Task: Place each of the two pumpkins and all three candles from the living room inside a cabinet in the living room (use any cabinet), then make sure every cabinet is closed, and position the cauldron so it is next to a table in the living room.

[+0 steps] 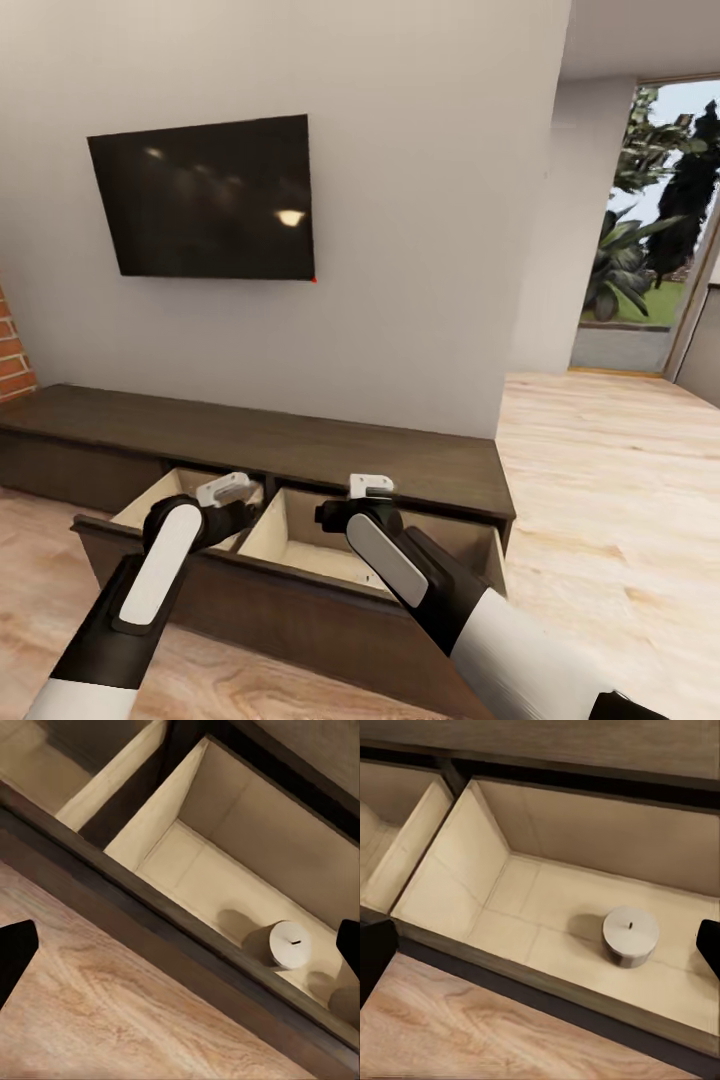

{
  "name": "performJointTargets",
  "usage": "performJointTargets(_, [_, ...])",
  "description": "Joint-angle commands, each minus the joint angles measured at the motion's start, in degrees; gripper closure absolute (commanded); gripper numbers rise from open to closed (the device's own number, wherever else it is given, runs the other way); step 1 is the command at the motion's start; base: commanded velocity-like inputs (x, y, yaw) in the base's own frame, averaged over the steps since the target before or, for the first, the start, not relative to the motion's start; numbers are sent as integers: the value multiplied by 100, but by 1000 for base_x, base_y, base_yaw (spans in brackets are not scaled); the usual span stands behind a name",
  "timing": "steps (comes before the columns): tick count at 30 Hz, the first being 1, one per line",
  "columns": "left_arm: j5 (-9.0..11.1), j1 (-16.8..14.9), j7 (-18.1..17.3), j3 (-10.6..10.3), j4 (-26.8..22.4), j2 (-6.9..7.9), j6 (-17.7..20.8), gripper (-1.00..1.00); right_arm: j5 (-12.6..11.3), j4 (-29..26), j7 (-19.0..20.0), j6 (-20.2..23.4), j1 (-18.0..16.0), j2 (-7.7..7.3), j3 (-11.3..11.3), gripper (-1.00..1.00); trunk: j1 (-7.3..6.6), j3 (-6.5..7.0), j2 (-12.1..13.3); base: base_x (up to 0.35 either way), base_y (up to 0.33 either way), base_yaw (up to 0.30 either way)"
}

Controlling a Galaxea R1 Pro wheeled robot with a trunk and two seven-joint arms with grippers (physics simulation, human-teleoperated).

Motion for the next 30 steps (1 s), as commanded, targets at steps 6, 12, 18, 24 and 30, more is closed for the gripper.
performJointTargets(6, [59, -5, 51, 188, -106, 8, 12, -100, -35, -9, -46, 12, -7, -1, 10, -100, -2, -7, -3, -10, 15, 291])
performJointTargets(12, [59, -5, 47, 274, -119, 12, 13, -100, -34, -9, -51, 15, -7, -1, 10, -100, -2, -7, -3, -1, 1, 291])
performJointTargets(18, [60, -5, 28, 262, -126, 38, 25, -100, -34, -9, -55, 18, -7, -1, 10, -100, -2, -7, -3, -1, 0, 291])
performJointTargets(24, [59, -4, 22, 259, -128, 48, 30, -100, -34, -9, -55, 19, -7, -1, 14, -100, -2, -7, -3, -141, 59, 291])
performJointTargets(30, [59, -2, 22, 264, -129, 49, 31, -100, -34, -9, -55, 17, -7, -1, 18, -100, -2, -7, -3, -265, 153, 291])
